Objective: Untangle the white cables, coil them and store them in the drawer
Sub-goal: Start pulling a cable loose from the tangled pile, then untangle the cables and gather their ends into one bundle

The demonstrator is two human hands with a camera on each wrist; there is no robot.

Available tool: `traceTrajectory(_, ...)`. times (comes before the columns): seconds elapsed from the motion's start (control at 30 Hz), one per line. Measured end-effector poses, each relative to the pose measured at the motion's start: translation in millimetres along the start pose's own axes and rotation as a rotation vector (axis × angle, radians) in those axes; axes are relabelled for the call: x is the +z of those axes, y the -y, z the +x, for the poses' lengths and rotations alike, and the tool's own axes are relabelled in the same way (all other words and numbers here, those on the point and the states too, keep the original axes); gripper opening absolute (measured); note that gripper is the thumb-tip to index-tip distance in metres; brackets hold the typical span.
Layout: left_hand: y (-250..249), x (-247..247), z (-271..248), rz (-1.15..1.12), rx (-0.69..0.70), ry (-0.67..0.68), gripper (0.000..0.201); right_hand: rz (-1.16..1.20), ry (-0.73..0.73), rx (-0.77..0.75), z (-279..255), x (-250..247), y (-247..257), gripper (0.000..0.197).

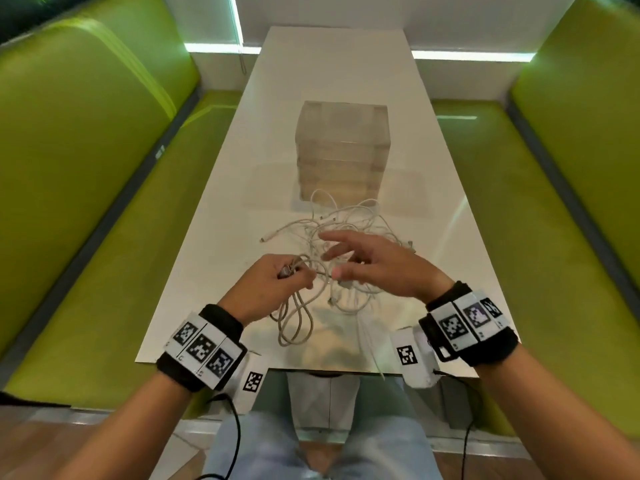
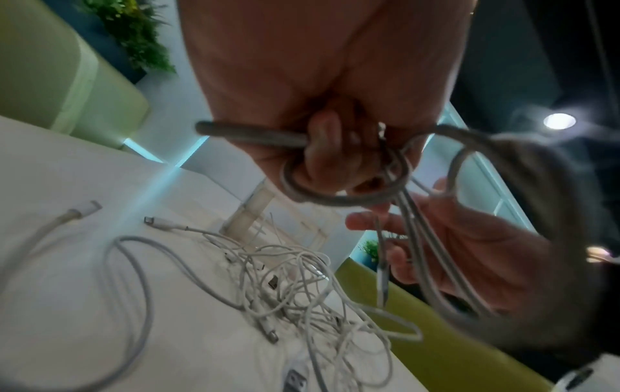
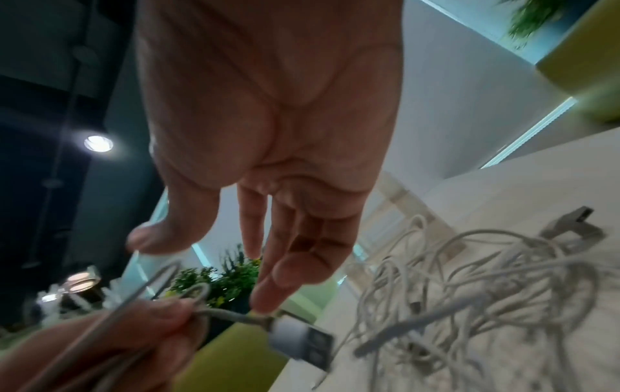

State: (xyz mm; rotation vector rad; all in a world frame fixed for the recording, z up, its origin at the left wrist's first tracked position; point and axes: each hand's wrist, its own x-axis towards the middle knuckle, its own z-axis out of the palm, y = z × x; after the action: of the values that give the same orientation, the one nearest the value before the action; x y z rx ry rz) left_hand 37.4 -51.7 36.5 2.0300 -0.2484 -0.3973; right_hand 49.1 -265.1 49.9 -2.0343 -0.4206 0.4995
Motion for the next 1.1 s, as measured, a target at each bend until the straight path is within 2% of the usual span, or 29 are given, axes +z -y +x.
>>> traceTrajectory(0.07,-2,5,-11,0.093,0.027,0.160,0.024,0.038,0.092,0.023,-10,15,7,0.063)
traceTrajectory(0.13,-3,9,-22,0.126,0.066,0.266,0.018,0.057,0.098,0.019,-17,31,7,0.049)
traceTrajectory(0.2,1,13,-32,0.078,0.051,0.313,0.019,0.107,0.044,0.043,-21,42,4,0.034)
traceTrajectory(0.3,11,17,-49,-0.080,-0.074,0.274,0.035,0.173,-0.038,0.101,-25,51,0,0.023)
traceTrajectory(0.4,17,10,-55,-0.379,-0.133,0.108,0.018,0.190,-0.031,0.147,-32,59,-4,0.007)
traceTrajectory(0.47,18,1,-56,-0.477,-0.126,0.029,0.018,0.165,0.020,0.169,-38,67,-4,0.005)
traceTrajectory(0.53,18,-4,-58,-0.496,-0.103,0.022,0.023,0.154,0.009,0.178,-41,75,-2,0.011)
traceTrajectory(0.6,17,-4,-60,-0.487,-0.082,0.034,0.023,0.145,-0.094,0.191,-41,81,-2,0.021)
traceTrajectory(0.7,20,-2,-61,-0.452,-0.059,0.040,0.024,0.117,-0.187,0.314,-35,90,-14,0.040)
traceTrajectory(0.77,24,2,-61,-0.405,-0.057,0.054,0.024,-0.010,-0.130,0.416,-29,98,-24,0.043)
traceTrajectory(0.8,26,3,-63,-0.381,-0.053,0.064,0.024,-0.181,-0.079,0.423,-27,103,-28,0.041)
traceTrajectory(0.87,30,4,-64,-0.347,-0.047,0.068,0.027,-0.515,-0.015,0.338,-26,112,-33,0.027)
traceTrajectory(0.9,30,5,-64,-0.334,-0.042,0.064,0.028,-0.604,-0.009,0.283,-26,116,-35,0.019)
traceTrajectory(1.0,30,4,-64,-0.314,-0.029,0.005,0.036,-0.693,-0.009,0.194,-27,121,-42,0.012)
traceTrajectory(1.1,32,-1,-63,-0.367,-0.010,-0.053,0.043,-0.780,0.004,0.132,-28,124,-42,0.014)
